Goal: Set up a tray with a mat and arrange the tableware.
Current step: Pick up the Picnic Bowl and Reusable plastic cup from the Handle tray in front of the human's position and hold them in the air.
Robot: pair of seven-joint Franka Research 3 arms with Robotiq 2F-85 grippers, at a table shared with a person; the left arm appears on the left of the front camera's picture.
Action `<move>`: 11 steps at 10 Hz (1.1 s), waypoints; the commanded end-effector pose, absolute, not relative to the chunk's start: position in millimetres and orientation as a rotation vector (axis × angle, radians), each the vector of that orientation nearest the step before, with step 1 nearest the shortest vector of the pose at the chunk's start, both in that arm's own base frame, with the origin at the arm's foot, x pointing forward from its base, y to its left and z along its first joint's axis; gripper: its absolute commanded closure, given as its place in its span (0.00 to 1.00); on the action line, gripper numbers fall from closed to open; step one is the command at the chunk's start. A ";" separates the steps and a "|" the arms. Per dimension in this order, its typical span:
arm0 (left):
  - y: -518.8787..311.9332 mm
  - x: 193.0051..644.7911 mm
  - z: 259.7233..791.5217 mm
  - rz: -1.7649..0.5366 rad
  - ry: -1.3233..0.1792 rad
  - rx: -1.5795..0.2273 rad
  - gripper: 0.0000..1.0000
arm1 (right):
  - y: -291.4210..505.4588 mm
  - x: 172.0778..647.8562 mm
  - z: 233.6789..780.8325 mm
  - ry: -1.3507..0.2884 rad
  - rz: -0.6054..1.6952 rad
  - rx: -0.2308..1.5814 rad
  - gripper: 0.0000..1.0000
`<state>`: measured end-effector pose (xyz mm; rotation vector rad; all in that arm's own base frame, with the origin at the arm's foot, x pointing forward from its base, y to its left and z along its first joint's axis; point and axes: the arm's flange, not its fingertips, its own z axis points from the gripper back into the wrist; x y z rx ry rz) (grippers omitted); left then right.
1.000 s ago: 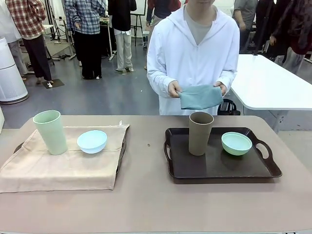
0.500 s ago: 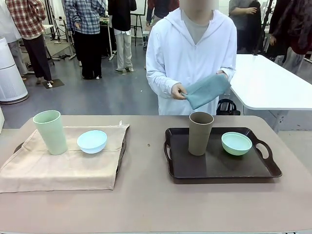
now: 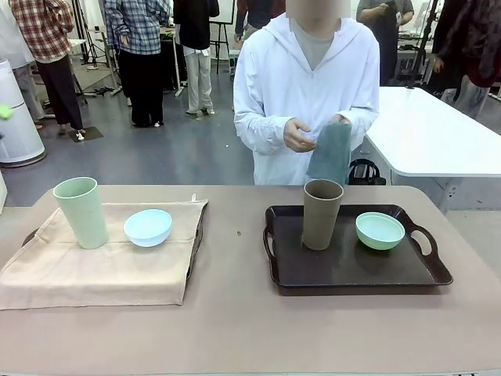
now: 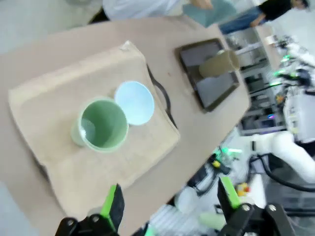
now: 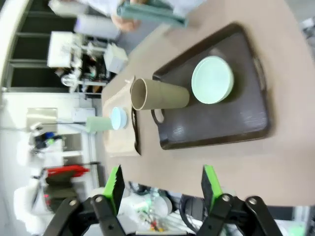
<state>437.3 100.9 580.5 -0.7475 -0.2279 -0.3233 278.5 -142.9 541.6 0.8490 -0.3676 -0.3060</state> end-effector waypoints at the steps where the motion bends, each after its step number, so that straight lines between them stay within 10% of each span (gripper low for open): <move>1: 67.2 470.0 589.0 -0.354 -0.165 -0.560 0.00 | -118.4 312.3 559.8 -0.273 -0.307 0.717 0.19; 6: -82.7 477.9 582.5 -0.843 -0.124 -0.169 0.00 | -27.7 381.2 538.9 -0.137 -0.293 0.349 0.19; 11: -176.0 431.0 565.6 -1.272 0.075 -0.283 0.00 | 6.8 407.5 497.6 -0.084 -0.314 0.181 0.19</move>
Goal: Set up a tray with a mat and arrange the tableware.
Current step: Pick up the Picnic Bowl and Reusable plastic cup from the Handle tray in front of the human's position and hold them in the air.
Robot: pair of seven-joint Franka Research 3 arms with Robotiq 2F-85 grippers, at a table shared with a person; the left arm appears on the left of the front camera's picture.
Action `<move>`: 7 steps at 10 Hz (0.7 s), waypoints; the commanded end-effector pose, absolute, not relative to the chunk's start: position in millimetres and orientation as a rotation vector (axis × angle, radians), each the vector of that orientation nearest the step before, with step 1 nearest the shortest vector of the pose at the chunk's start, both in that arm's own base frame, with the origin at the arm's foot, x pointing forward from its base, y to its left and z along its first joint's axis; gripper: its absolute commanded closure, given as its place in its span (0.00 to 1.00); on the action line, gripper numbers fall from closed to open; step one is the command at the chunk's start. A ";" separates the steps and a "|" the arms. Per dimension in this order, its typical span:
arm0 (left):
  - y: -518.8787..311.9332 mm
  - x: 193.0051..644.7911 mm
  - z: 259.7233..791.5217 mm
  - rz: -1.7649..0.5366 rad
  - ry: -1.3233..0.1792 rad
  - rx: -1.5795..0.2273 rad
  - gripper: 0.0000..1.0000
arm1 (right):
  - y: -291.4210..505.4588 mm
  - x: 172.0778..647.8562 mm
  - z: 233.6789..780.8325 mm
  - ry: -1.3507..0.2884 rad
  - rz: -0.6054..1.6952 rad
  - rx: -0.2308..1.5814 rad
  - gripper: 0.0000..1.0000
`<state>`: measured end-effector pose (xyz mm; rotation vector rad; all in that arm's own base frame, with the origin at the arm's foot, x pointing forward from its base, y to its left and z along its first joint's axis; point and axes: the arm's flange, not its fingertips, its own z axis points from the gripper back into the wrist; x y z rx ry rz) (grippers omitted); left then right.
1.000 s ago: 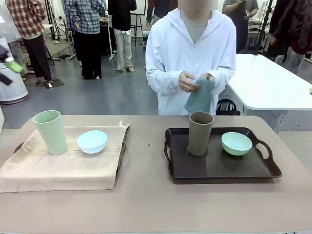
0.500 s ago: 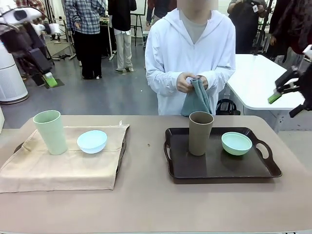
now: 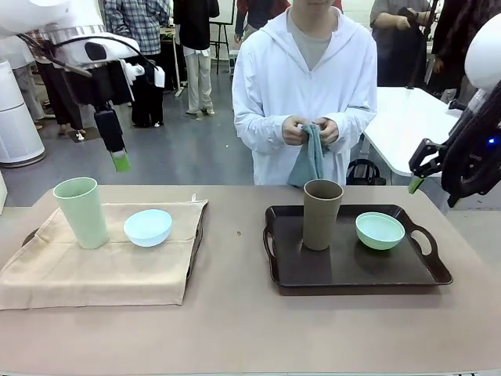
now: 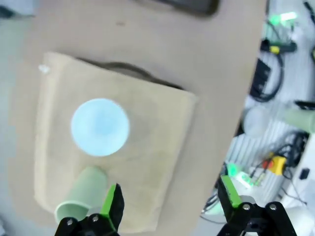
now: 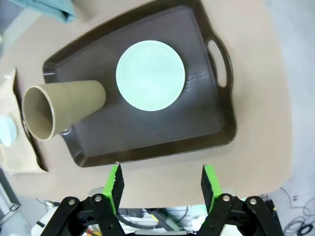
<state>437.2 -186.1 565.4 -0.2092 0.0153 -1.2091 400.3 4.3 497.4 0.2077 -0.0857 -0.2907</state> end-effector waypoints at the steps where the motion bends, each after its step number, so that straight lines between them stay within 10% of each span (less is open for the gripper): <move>1: -172.4 428.2 563.9 -1.261 0.080 -0.366 0.00 | 4.7 407.1 497.4 -0.079 -0.307 0.208 0.19; 7: -184.8 436.3 564.2 -1.231 0.021 -0.236 0.00 | 2.1 401.6 495.9 -0.084 -0.290 0.228 0.19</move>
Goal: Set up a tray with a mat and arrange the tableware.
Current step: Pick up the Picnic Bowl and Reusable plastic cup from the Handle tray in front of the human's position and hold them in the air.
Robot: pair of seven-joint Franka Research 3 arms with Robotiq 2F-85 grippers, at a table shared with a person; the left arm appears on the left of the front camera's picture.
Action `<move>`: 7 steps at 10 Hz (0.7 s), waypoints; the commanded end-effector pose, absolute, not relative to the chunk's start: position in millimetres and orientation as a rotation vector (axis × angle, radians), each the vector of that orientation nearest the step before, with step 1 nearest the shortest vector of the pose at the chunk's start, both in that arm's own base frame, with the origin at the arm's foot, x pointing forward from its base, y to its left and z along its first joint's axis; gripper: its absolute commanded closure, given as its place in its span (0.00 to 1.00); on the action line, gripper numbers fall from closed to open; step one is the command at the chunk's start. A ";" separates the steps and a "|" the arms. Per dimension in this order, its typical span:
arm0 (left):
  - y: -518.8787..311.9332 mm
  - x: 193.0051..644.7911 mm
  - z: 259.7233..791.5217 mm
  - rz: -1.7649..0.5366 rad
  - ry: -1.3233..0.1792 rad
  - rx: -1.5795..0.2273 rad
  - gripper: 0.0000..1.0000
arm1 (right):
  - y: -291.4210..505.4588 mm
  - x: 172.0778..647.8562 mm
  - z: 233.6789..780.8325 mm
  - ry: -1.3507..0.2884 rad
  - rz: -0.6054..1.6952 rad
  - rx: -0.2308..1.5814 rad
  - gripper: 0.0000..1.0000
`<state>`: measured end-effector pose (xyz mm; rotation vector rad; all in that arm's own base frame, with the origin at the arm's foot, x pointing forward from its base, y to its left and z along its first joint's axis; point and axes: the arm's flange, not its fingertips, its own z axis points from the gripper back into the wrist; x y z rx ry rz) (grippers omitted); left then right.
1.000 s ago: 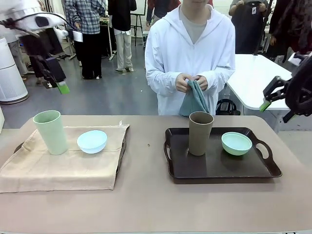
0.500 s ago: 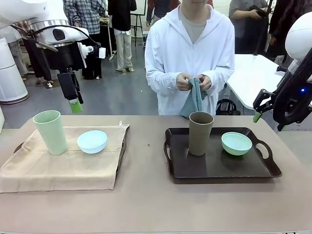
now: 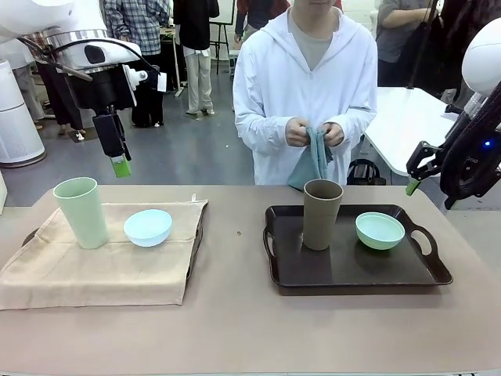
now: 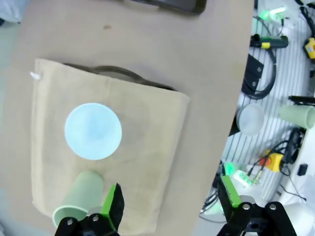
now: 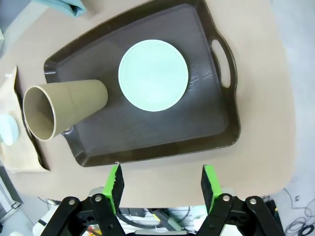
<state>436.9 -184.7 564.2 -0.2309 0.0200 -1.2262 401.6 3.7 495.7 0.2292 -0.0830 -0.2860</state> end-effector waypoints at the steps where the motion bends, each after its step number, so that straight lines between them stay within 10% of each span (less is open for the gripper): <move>1: -205.9 441.2 549.1 -1.342 -0.018 -0.302 0.00 | 10.4 413.2 486.7 -0.052 -0.252 0.237 0.19; 7: -323.2 436.2 483.9 -1.900 -0.216 -0.416 0.00 | 28.1 455.6 430.7 0.021 -0.211 0.232 0.19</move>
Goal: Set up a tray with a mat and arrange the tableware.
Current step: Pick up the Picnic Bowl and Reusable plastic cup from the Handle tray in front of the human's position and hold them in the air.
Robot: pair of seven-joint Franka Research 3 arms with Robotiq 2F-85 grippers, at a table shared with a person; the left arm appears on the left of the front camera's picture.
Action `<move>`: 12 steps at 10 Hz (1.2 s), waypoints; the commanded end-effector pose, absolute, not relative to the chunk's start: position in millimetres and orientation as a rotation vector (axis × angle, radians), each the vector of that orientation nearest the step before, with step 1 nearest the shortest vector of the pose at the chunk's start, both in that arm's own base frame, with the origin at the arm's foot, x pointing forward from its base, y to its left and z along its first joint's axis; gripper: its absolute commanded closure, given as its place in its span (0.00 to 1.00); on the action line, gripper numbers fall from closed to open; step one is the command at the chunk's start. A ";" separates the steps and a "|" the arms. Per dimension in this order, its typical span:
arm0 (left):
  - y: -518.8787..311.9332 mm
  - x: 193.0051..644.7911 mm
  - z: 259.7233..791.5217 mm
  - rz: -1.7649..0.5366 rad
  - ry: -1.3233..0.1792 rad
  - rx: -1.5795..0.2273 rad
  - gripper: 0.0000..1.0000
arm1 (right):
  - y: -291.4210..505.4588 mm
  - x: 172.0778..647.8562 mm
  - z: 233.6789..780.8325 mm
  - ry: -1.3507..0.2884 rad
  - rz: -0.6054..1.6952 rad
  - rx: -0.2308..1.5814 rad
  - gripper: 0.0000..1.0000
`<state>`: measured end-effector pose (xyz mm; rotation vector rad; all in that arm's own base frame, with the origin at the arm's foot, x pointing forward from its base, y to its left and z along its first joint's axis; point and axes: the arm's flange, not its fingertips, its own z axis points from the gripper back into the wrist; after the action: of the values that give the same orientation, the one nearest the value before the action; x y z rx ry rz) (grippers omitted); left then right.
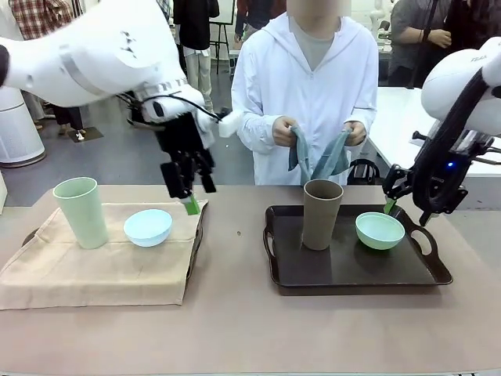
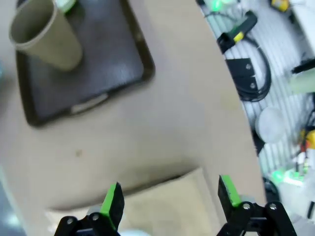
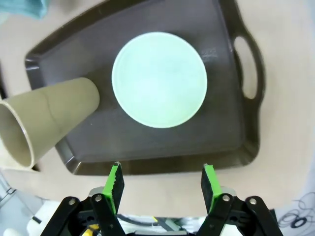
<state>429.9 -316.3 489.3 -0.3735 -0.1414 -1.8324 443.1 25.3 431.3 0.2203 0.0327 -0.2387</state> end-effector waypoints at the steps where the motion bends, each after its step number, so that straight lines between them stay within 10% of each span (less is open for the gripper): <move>1: -339.7 442.3 478.3 -1.854 -0.303 -0.402 0.00 | 34.0 461.0 422.5 0.023 -0.204 0.237 0.19; 6: -360.9 448.1 461.8 -1.463 -0.307 -0.314 0.00 | 41.1 462.3 416.1 -0.013 -0.252 0.263 0.19; 12: -365.4 469.6 437.6 -1.555 -0.512 -0.459 0.00 | 28.5 489.8 406.1 0.033 -0.210 0.178 0.19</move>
<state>463.4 -370.3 451.4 -0.3887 -0.4194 -1.5679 474.0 34.4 406.5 0.2145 0.0296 -0.2092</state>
